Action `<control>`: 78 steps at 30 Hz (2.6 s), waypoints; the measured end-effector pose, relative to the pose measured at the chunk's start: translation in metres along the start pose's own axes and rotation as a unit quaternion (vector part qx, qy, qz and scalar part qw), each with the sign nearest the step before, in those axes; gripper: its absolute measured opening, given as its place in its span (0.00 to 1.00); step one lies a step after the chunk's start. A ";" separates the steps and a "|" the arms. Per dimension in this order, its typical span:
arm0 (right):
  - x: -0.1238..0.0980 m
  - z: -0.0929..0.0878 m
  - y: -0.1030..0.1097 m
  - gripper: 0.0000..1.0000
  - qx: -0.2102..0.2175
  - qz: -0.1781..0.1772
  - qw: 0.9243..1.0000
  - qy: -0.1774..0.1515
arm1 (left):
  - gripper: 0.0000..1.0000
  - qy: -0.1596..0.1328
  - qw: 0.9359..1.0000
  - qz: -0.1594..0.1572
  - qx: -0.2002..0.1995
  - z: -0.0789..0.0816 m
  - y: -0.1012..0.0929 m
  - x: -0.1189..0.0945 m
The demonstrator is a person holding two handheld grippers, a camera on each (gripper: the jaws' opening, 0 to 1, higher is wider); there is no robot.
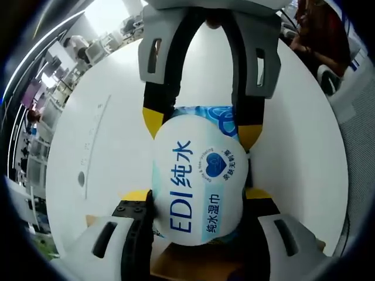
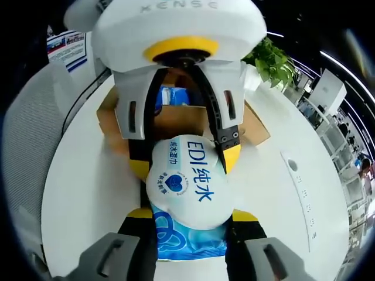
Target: Operate the shoe box by opening the lid, removing the specified soft item, and placing it in the target area until the item is outside and the box remains undamaged.
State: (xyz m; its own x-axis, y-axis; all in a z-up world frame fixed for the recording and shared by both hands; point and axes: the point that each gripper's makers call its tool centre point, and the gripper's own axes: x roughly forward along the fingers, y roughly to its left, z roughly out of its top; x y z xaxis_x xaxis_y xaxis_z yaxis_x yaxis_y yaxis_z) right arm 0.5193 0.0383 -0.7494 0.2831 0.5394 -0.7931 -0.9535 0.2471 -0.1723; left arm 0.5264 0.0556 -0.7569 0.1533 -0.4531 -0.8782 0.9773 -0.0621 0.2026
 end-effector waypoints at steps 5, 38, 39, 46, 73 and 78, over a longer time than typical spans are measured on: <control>0.000 -0.002 0.000 0.41 -0.005 -0.001 1.000 -0.003 | 0.59 -0.002 1.000 0.005 0.000 0.001 0.001 0.001; 0.001 -0.011 0.003 0.51 -0.002 -0.016 1.000 -0.003 | 0.67 -0.020 1.000 0.010 0.004 0.007 -0.005 0.006; 0.001 -0.010 0.004 0.52 0.002 -0.015 1.000 -0.005 | 0.67 -0.021 1.000 0.009 0.003 0.007 -0.005 0.005; -0.004 -0.008 0.005 0.54 0.008 -0.017 1.000 -0.005 | 0.68 -0.027 1.000 0.005 0.000 0.009 -0.005 0.003; -0.035 0.010 0.002 0.60 0.026 -0.038 0.999 -0.019 | 0.76 -0.084 0.993 0.010 -0.078 0.018 0.005 -0.045; -0.038 0.017 0.003 0.62 0.031 -0.041 0.998 -0.024 | 0.76 -0.089 0.992 0.015 -0.084 0.014 0.007 -0.053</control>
State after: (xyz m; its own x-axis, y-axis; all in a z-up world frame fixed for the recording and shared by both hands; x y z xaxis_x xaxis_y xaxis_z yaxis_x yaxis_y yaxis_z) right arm 0.5074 0.0325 -0.7096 0.3658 0.5533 -0.7484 -0.9192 0.3409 -0.1972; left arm 0.5231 0.0671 -0.7025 0.1683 -0.6034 -0.7795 0.9857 0.0961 0.1384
